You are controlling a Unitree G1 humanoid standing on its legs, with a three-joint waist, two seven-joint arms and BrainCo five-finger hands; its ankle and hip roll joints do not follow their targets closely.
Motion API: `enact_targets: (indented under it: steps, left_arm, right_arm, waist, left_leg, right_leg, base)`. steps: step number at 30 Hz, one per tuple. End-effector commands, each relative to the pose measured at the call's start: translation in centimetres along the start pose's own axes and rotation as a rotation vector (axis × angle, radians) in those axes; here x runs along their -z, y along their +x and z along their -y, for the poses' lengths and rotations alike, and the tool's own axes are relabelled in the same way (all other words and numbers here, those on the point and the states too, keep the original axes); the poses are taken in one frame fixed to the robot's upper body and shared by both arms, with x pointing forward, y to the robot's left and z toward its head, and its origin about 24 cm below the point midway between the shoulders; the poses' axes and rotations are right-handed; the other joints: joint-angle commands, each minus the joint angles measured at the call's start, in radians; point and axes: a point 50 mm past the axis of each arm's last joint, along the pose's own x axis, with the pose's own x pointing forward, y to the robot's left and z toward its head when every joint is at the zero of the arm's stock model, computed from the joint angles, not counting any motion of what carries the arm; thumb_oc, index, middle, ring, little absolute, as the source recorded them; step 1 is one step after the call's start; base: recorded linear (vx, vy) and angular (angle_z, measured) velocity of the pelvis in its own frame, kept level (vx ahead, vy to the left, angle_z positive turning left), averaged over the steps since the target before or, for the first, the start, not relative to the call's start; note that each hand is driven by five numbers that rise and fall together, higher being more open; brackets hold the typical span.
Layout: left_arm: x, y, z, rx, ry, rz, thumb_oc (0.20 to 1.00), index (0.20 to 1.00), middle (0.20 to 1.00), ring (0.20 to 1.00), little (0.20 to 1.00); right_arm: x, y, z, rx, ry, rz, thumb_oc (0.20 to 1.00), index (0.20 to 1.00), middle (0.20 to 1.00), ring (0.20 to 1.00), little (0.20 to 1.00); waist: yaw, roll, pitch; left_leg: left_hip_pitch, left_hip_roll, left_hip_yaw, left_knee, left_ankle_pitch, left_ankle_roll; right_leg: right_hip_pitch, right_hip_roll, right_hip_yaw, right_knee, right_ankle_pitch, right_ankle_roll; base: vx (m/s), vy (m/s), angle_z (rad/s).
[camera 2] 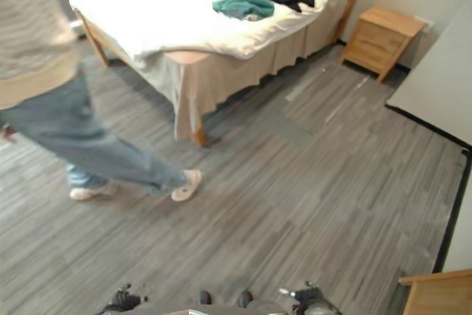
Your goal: Tidy up the quilt and then pick up the clothes from the bed and put them into the laundry hamper.
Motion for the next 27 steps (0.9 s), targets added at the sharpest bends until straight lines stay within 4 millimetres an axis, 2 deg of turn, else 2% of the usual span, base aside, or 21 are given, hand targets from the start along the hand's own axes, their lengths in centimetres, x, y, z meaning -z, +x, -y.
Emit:
enact_targets:
  steps: [1,5,9,11,12,14,16,18,19,20,22,23,25,26,27]
  left_arm:
    - [-3.1,0.5,-0.2,-0.026,0.163,0.079,1.000,1.000,1.000,1.000,1.000]
    - [-2.0,0.5,-0.6,-0.029,0.213,0.050,1.000,1.000,1.000,1.000,1.000]
    - [-1.4,0.5,-1.3,-0.047,0.186,0.025,1.000,1.000,1.000,1.000,1.000]
    - [-1.6,0.6,-2.0,-0.065,0.154,0.022,1.000,1.000,1.000,1.000,1.000]
    - [-1.6,0.6,-2.3,-0.072,0.148,0.020,1.000,1.000,1.000,1.000,1.000]
    - [-1.5,0.6,-2.6,-0.088,0.144,0.007,1.000,1.000,1.000,1.000,1.000]
    - [-1.5,0.6,-2.8,-0.103,0.148,0.000,1.000,1.000,1.000,1.000,1.000]
    - [-1.9,0.6,-2.9,-0.118,0.165,0.015,1.000,1.000,1.000,1.000,1.000]
    - [-2.1,0.7,-3.0,-0.121,0.168,0.023,1.000,1.000,1.000,1.000,1.000]
    - [-2.5,0.7,-3.0,-0.126,0.170,0.039,1.000,1.000,1.000,1.000,1.000]
    - [-3.5,0.8,-3.3,-0.131,0.194,0.068,1.000,1.000,1.000,1.000,1.000]
    - [-3.8,0.8,-3.4,-0.134,0.216,0.079,1.000,1.000,1.000,1.000,1.000]
    - [-4.5,0.9,-3.5,-0.133,0.276,0.111,1.000,1.000,1.000,1.000,1.000]
    - [-4.3,0.9,-3.4,-0.135,0.279,0.105,1.000,1.000,1.000,1.000,1.000]
    - [-3.9,0.8,-3.1,-0.125,0.257,0.094,1.000,1.000,1.000,1.000,1.000]
  right_arm:
    - [-2.5,0.4,1.7,0.041,-0.058,0.076,1.000,1.000,1.000,1.000,1.000]
    - [-3.0,0.5,1.7,0.024,-0.123,0.086,1.000,1.000,1.000,1.000,1.000]
    - [-3.3,0.6,2.4,0.047,-0.126,0.088,1.000,1.000,1.000,1.000,1.000]
    - [-3.7,0.6,2.9,0.059,-0.099,0.092,1.000,1.000,1.000,1.000,1.000]
    - [-3.7,0.6,2.9,0.060,-0.092,0.092,1.000,1.000,1.000,1.000,1.000]
    - [-3.3,0.7,3.4,0.079,-0.059,0.067,1.000,1.000,1.000,1.000,1.000]
    - [-2.7,0.7,3.5,0.090,-0.026,0.041,1.000,1.000,1.000,1.000,1.000]
    - [-1.8,0.6,3.5,0.108,0.009,0.014,1.000,1.000,1.000,1.000,1.000]
    - [-1.6,0.6,3.5,0.115,0.031,0.004,1.000,1.000,1.000,1.000,1.000]
    - [-1.2,0.5,3.6,0.124,0.063,-0.007,1.000,1.000,1.000,1.000,1.000]
    - [-0.7,0.5,3.5,0.126,0.115,-0.020,1.000,1.000,1.000,1.000,1.000]
    - [-0.4,0.4,3.5,0.126,0.125,-0.032,1.000,1.000,1.000,1.000,1.000]
    - [0.8,0.3,3.3,0.116,0.136,-0.065,1.000,1.000,1.000,1.000,1.000]
    - [1.1,0.3,3.4,0.117,0.121,-0.075,1.000,1.000,1.000,1.000,1.000]
    - [1.5,0.2,3.5,0.116,0.109,-0.086,1.000,1.000,1.000,1.000,1.000]
  waist:
    - [0.007,-0.016,-0.001]
    - [0.019,-0.014,0.000]
    - [0.026,-0.014,0.010]
    - [0.030,-0.011,0.031]
    - [0.033,-0.009,0.035]
    - [0.030,0.003,0.052]
    - [0.018,0.023,0.071]
    - [-0.007,0.022,0.085]
    - [-0.015,0.020,0.089]
    - [-0.025,0.013,0.093]
    - [-0.055,0.018,0.096]
    - [-0.068,0.022,0.094]
    - [-0.084,0.032,0.091]
    - [-0.087,0.034,0.088]
    - [-0.095,0.050,0.080]
  left_leg:
    - [0.019,0.020,-0.001,0.000,-0.051,-0.050]
    - [-0.010,0.014,-0.013,0.000,-0.045,-0.044]
    - [-0.020,0.008,-0.021,0.000,-0.047,-0.032]
    - [-0.033,0.011,-0.023,0.000,-0.050,-0.020]
    - [-0.036,0.013,-0.021,0.000,-0.054,-0.016]
    - [-0.019,0.022,-0.011,0.000,-0.074,-0.003]
    - [0.021,0.037,-0.003,0.000,-0.088,-0.003]
    - [0.071,0.037,-0.007,0.000,-0.119,-0.017]
    - [0.079,0.037,-0.007,0.000,-0.126,-0.024]
    - [0.091,0.030,-0.010,0.000,-0.139,-0.032]
    - [0.133,0.049,-0.012,0.000,-0.178,-0.069]
    - [0.156,0.061,-0.009,0.000,-0.193,-0.081]
    - [0.208,0.083,-0.007,0.000,-0.199,-0.094]
    - [0.219,0.094,-0.010,0.024,-0.162,-0.103]
    - [0.221,0.126,-0.005,0.113,-0.106,-0.128]
  right_leg:
    - [-0.032,-0.059,0.020,0.009,-0.035,0.135]
    - [-0.059,-0.057,0.032,0.009,-0.023,0.136]
    - [-0.076,-0.055,0.039,0.036,-0.039,0.135]
    - [-0.151,-0.042,0.036,0.164,-0.067,0.141]
    - [-0.191,-0.037,0.027,0.238,-0.073,0.157]
    - [-0.295,-0.048,-0.012,0.456,-0.039,0.209]
    - [-0.388,-0.066,-0.060,0.620,0.011,0.228]
    - [-0.416,-0.095,-0.114,0.526,-0.001,0.214]
    - [-0.408,-0.097,-0.124,0.442,-0.011,0.201]
    - [-0.422,-0.112,-0.128,0.338,0.006,0.188]
    - [-0.445,-0.144,-0.154,0.144,0.065,0.204]
    - [-0.460,-0.157,-0.160,0.096,0.091,0.215]
    - [-0.465,-0.164,-0.155,0.095,0.116,0.217]
    - [-0.453,-0.154,-0.159,0.111,0.130,0.200]
    - [-0.432,-0.127,-0.164,0.124,0.118,0.178]
  base:
    - [-0.03,0.002,-0.02]
    - [0.01,0.012,-0.02]
    - [0.06,0.035,-0.01]
    - [-0.01,0.043,0.00]
    - [0.02,0.053,-0.07]
    - [0.11,0.070,-0.24]
    - [0.30,0.048,-0.25]
    - [0.47,-0.061,0.04]
    - [0.39,-0.119,0.06]
    - [0.47,-0.163,0.12]
    - [0.55,-0.208,0.08]
    - [0.59,-0.201,0.28]
    - [0.58,-0.179,0.32]
    - [0.61,-0.212,0.19]
    - [0.61,-0.271,0.23]
